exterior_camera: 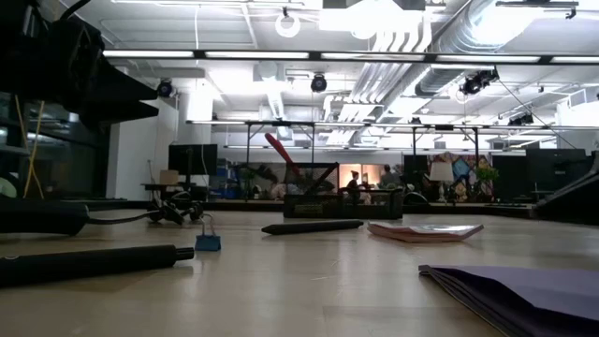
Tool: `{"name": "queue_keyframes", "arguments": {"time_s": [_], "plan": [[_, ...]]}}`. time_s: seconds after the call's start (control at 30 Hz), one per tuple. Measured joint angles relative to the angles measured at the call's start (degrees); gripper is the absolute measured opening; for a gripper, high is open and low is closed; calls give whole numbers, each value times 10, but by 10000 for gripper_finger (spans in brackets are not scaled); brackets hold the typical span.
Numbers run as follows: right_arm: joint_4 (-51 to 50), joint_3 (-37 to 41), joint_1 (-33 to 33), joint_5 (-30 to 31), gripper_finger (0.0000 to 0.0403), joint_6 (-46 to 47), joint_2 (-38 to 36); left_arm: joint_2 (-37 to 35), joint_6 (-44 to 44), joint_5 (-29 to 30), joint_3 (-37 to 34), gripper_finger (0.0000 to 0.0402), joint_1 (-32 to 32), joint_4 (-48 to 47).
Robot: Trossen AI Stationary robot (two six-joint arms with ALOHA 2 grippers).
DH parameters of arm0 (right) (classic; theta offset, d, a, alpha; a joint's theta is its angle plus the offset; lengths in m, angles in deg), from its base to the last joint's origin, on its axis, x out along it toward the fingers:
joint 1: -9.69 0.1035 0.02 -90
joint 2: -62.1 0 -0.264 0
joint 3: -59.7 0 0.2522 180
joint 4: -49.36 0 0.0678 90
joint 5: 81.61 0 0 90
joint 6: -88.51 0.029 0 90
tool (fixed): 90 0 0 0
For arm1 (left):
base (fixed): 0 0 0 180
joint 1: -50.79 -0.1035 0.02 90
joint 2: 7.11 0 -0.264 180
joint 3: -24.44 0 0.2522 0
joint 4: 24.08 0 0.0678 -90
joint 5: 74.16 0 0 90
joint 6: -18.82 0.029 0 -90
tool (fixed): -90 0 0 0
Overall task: Pick and place office supplies into organizer
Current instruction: Put the pink binder clip into the mesh desk organizer
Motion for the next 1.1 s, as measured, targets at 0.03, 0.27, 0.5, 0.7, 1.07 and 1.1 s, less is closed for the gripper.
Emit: {"name": "queue_keyframes", "arguments": {"time_s": [0.03, 0.27, 0.5, 0.7, 1.07, 1.1], "plan": [[0, -1, -1, 6, 10, -1, 0, 0, 0, 0, 0, 232, 0, 0], [1, -39, -53, -18, 5, -78, 0, 0, 0, 0, 0, 232, 0, 0], [1, -106, -140, -34, 3, -242, 0, 0, 0, 0, 0, 232, 0, 0], [0, -161, -222, -48, 4, -380, -1, 0, 0, 0, 0, 232, 0, 0], [96, -238, -356, -176, 2, -641, -1, 0, 0, 0, 0, 232, 0, 0], [123, -240, -369, -193, 2, -670, -1, 0, 0, 0, 0, 232, 0, 0]]}}
